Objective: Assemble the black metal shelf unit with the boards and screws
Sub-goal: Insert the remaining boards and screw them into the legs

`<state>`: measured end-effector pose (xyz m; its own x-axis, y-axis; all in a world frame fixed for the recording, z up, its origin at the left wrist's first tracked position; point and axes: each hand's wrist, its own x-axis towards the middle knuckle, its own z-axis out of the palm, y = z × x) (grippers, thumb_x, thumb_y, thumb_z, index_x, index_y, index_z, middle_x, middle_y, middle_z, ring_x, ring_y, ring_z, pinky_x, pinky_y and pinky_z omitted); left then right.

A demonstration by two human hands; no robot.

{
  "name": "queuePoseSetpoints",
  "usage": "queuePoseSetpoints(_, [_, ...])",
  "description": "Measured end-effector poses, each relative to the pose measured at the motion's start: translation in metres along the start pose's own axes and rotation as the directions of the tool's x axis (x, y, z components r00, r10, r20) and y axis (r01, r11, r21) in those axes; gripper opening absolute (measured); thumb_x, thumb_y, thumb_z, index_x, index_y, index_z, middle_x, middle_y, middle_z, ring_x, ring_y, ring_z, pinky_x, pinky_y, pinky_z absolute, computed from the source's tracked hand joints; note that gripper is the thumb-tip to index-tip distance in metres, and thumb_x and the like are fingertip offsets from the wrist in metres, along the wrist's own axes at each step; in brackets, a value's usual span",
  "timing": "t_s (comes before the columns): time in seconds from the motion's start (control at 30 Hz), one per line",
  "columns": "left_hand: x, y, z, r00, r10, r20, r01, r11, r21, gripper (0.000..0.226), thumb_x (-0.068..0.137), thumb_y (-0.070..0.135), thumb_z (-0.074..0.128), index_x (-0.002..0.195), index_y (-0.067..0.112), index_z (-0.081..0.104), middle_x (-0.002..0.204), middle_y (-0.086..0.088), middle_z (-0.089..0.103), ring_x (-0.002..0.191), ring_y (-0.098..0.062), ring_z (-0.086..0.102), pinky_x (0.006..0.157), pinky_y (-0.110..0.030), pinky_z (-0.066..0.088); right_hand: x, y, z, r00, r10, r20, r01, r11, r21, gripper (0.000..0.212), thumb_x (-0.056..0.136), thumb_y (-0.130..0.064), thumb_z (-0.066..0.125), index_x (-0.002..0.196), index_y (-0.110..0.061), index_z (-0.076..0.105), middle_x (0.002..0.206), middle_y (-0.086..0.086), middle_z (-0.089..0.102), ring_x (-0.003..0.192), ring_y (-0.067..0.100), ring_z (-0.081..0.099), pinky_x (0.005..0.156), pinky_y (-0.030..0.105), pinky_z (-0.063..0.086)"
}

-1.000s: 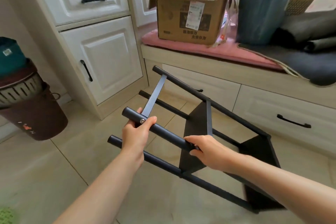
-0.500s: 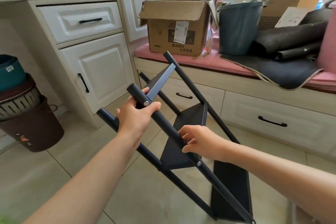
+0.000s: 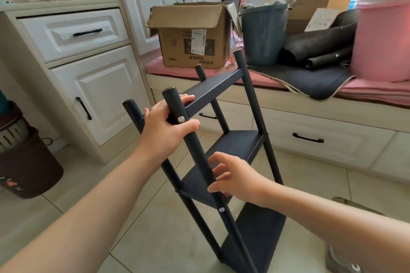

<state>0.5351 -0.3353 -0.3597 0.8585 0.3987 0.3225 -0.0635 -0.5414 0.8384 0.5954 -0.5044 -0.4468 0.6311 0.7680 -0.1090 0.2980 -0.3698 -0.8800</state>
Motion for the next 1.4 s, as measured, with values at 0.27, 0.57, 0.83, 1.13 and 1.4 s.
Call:
queuePoseSetpoints(0.27, [-0.002, 0.008, 0.005, 0.974, 0.203, 0.102, -0.211, 0.974, 0.082, 0.056, 0.081, 0.008, 0.078, 0.117, 0.048, 0.062, 0.131, 0.026, 0.056, 0.127, 0.015, 0.036, 0.123, -0.056, 0.01, -0.011, 0.007, 0.001, 0.999, 0.032, -0.015, -0.029, 0.983, 0.182, 0.028, 0.089, -0.005, 0.067, 0.108, -0.025, 0.059, 0.108, 0.004, 0.071, 0.095, 0.019, 0.071, 0.08, 0.04, 0.061])
queuePoseSetpoints(0.57, [-0.003, -0.007, 0.0, 0.976, 0.181, 0.122, -0.19, 0.98, 0.061, 0.065, 0.08, -0.004, 0.075, 0.115, 0.05, 0.062, 0.135, 0.028, 0.053, 0.142, 0.01, 0.025, 0.121, -0.027, 0.018, -0.011, -0.007, 0.003, 0.993, 0.067, 0.095, -0.082, 0.984, 0.161, 0.037, 0.091, -0.007, 0.066, 0.121, -0.027, 0.058, 0.123, -0.006, 0.065, 0.111, 0.011, 0.065, 0.092, 0.025, 0.055])
queuePoseSetpoints(0.83, [-0.005, -0.011, -0.012, 0.964, 0.142, 0.225, -0.165, 0.983, 0.085, 0.067, 0.083, -0.003, 0.075, 0.122, 0.048, 0.056, 0.144, 0.029, 0.044, 0.152, -0.001, 0.006, 0.127, -0.047, 0.005, -0.009, -0.01, 0.007, 0.99, 0.084, 0.11, -0.094, 0.992, 0.089, 0.037, 0.094, -0.016, 0.062, 0.127, -0.031, 0.057, 0.13, -0.009, 0.062, 0.117, 0.009, 0.061, 0.1, 0.032, 0.052])
queuePoseSetpoints(1.13, [0.008, -0.02, -0.022, 0.975, 0.137, 0.176, -0.154, 0.984, 0.09, 0.089, 0.078, -0.006, 0.079, 0.144, 0.04, 0.042, 0.137, 0.017, 0.056, 0.136, 0.003, 0.043, 0.087, -0.004, 0.045, -0.035, 0.031, -0.069, 0.918, 0.364, -0.158, -0.352, 0.931, 0.097, 0.01, 0.093, -0.028, 0.063, 0.102, -0.029, 0.066, 0.098, -0.009, 0.074, 0.094, 0.007, 0.07, 0.087, 0.026, 0.057])
queuePoseSetpoints(1.4, [-0.009, -0.009, -0.01, 0.958, 0.223, -0.181, -0.174, 0.952, 0.252, 0.112, 0.072, -0.005, 0.084, 0.158, 0.031, 0.022, 0.141, 0.011, 0.038, 0.117, 0.028, 0.034, 0.095, 0.0, 0.034, -0.055, 0.07, -0.129, 0.766, 0.346, -0.542, -0.524, 0.824, -0.216, 0.044, 0.094, -0.039, 0.062, 0.128, -0.012, 0.053, 0.117, 0.007, 0.067, 0.104, 0.024, 0.063, 0.082, 0.033, 0.05])
